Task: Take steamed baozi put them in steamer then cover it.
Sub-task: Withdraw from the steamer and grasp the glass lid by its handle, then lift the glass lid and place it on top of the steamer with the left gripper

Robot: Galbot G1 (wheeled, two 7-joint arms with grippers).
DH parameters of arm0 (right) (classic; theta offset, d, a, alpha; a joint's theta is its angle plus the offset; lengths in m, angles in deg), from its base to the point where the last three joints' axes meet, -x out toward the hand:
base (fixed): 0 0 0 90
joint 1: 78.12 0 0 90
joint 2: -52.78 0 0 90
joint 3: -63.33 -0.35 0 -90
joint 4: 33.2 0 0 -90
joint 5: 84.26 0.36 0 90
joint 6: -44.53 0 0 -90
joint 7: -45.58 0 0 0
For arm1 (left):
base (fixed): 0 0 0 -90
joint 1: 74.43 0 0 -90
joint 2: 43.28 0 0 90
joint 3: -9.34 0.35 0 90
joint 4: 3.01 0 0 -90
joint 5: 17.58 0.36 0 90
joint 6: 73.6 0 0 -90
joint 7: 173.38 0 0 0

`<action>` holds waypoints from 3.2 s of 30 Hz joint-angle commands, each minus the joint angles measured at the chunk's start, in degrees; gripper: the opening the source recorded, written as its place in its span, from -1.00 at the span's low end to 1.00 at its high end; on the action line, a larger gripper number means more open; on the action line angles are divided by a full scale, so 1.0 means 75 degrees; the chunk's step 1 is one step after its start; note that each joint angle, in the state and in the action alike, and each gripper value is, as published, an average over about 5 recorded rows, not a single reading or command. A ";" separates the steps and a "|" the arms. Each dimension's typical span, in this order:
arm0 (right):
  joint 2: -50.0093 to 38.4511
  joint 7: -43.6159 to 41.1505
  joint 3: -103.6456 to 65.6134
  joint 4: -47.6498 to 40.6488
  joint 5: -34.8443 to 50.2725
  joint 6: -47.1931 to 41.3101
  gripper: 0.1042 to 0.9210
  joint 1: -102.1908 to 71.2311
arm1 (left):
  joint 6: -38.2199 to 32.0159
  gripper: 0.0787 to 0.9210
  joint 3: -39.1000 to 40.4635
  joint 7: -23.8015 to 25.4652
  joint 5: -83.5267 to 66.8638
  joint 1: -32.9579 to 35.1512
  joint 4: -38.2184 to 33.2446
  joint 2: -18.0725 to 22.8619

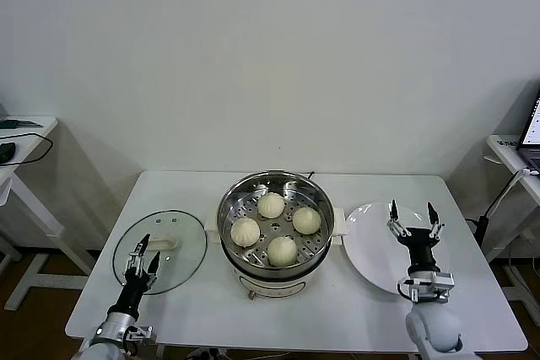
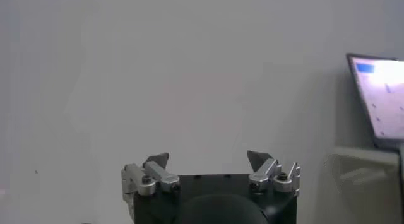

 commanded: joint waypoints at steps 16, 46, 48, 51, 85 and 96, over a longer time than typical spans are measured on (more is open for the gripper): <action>0.0576 -0.0079 -0.0382 -0.0067 -0.0524 0.0133 0.76 -0.0544 | 0.0337 0.77 0.0160 0.0059 0.0319 -0.1050 0.0831 0.0150; 0.0550 -0.0055 -0.0390 0.0060 -0.0674 0.0180 0.76 -0.0547 | 0.0654 0.49 0.0448 0.0387 0.0182 -0.1655 0.1515 0.0232; 0.0550 -0.0052 -0.0390 0.0076 -0.0674 0.0182 0.76 -0.0546 | 0.0682 0.36 0.0452 0.0413 0.0160 -0.1660 0.1539 0.0233; 0.0554 -0.0051 -0.0386 0.0094 -0.0683 0.0188 0.76 -0.0548 | 0.0720 0.16 0.0460 0.0444 0.0104 -0.1678 0.1583 0.0241; 0.0774 -0.0110 -0.0308 0.0039 -0.0892 0.0363 0.76 -0.0487 | 0.1175 -0.72 -0.0788 0.0784 -0.0951 -0.0812 -0.2624 -0.0657; 0.0745 -0.0110 -0.0344 0.0011 -0.0827 0.0297 0.76 -0.0430 | 0.3118 -0.72 0.1444 0.1872 -0.1100 -0.0894 -0.5448 -0.0939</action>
